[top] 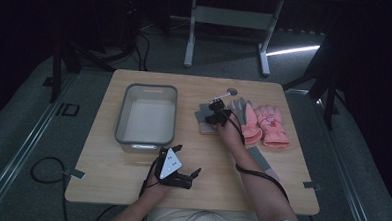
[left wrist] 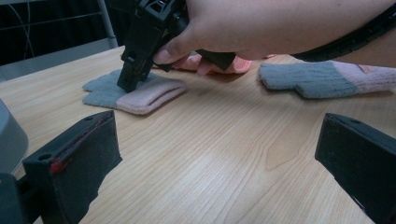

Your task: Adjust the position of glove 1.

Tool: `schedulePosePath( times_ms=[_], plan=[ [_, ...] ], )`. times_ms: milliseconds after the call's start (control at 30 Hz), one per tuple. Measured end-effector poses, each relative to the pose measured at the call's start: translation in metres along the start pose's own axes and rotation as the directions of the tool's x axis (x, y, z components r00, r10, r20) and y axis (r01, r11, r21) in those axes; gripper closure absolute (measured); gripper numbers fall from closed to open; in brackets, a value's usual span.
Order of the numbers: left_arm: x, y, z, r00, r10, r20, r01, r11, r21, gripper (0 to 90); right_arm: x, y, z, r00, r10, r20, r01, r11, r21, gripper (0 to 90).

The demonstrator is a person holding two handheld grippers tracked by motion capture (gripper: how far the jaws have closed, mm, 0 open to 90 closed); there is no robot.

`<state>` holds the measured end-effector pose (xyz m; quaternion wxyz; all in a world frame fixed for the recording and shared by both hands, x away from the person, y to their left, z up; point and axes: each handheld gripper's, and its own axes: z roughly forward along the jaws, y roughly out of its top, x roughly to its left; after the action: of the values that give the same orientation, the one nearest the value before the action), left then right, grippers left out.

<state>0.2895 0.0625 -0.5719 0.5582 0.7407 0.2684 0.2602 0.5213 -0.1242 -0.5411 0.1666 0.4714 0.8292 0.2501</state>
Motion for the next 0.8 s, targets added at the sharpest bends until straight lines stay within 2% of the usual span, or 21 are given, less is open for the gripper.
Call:
schedulePosePath(
  times_ms=[67, 100, 133, 167, 267, 300, 333, 400, 500, 600, 633, 667, 700, 800],
  plan=[
    [0.0, 0.0, 0.0, 1.0, 0.0, 0.001, 0.0, 1.0, 0.002, 0.0, 0.001, 0.001, 0.0, 1.0, -0.005, 0.0, 0.005, 1.0, 0.007, 65.6],
    [0.0, 0.0, 0.0, 1.0, 0.0, 0.002, 0.0, 1.0, 0.002, 0.0, 0.001, 0.004, 0.0, 0.9997, -0.003, -0.023, 0.004, 1.0, 0.028, 73.0],
    [0.0, 0.0, 0.0, 1.0, 0.0, 0.002, 0.0, 1.0, 0.002, 0.0, 0.001, 0.004, 0.0, 0.9997, -0.003, -0.023, 0.004, 1.0, 0.028, 73.0],
    [0.0, 0.0, 0.0, 1.0, -0.004, 0.001, 0.004, 1.0, 0.0, 0.0, 0.0, 0.006, 0.0, 0.9997, 0.003, -0.026, -0.002, 0.999, 0.036, 81.6],
    [0.0, 0.0, 0.0, 1.0, -0.005, 0.0, 0.005, 1.0, 0.001, 0.0, -0.001, 0.007, 0.0, 0.9996, 0.015, -0.024, -0.014, 0.999, 0.041, 81.8],
    [0.0, 0.0, 0.0, 1.0, -0.001, 0.0, 0.001, 1.0, -0.004, 0.0, 0.001, 0.006, -0.004, 0.9997, 0.019, -0.018, -0.018, 0.999, 0.032, 84.3],
    [0.0, 0.0, -0.001, 1.0, -0.001, 0.001, 0.001, 1.0, -0.005, 0.0, 0.002, 0.006, -0.006, 0.9999, 0.006, -0.012, -0.006, 1.0, 0.023, 84.5],
    [0.0, 0.0, -0.001, 1.0, -0.004, 0.004, 0.004, 1.0, -0.004, 0.0, 0.002, 0.004, -0.014, 0.9992, 0.024, -0.032, -0.024, 1.0, 0.011, 84.8],
    [0.001, 0.0, -0.001, 1.0, -0.004, 0.003, 0.004, 1.0, -0.008, 0.0, 0.004, -0.001, -0.034, 0.9977, 0.042, -0.054, -0.044, 0.998, -0.038, 84.8],
    [0.0, 0.0, -0.001, 1.0, -0.004, -0.002, 0.004, 1.0, -0.005, 0.0, 0.01, -0.007, -0.061, 0.998, 0.038, -0.051, -0.042, 0.995, -0.086, 84.9],
    [0.0, 0.0, -0.001, 1.0, -0.004, -0.002, 0.004, 1.0, -0.005, 0.0, 0.01, -0.007, -0.061, 0.998, 0.038, -0.051, -0.042, 0.995, -0.086, 84.9],
    [0.0, 0.0, -0.001, 1.0, -0.004, -0.002, 0.004, 1.0, -0.005, 0.0, 0.013, -0.01, -0.07, 0.9979, 0.038, -0.053, -0.043, 0.993, -0.105, 84.9],
    [-0.001, 0.0, -0.002, 1.0, 0.005, -0.007, -0.005, 1.0, -0.007, 0.0, 0.018, -0.02, -0.091, 0.9978, 0.039, -0.054, -0.046, 0.99, -0.134, 85.0],
    [-0.001, 0.0, -0.002, 1.0, 0.004, -0.008, -0.004, 1.0, -0.006, 0.0, 0.025, -0.035, -0.114, 0.9976, 0.044, -0.052, -0.052, 0.986, -0.16, 85.0]
  ],
)
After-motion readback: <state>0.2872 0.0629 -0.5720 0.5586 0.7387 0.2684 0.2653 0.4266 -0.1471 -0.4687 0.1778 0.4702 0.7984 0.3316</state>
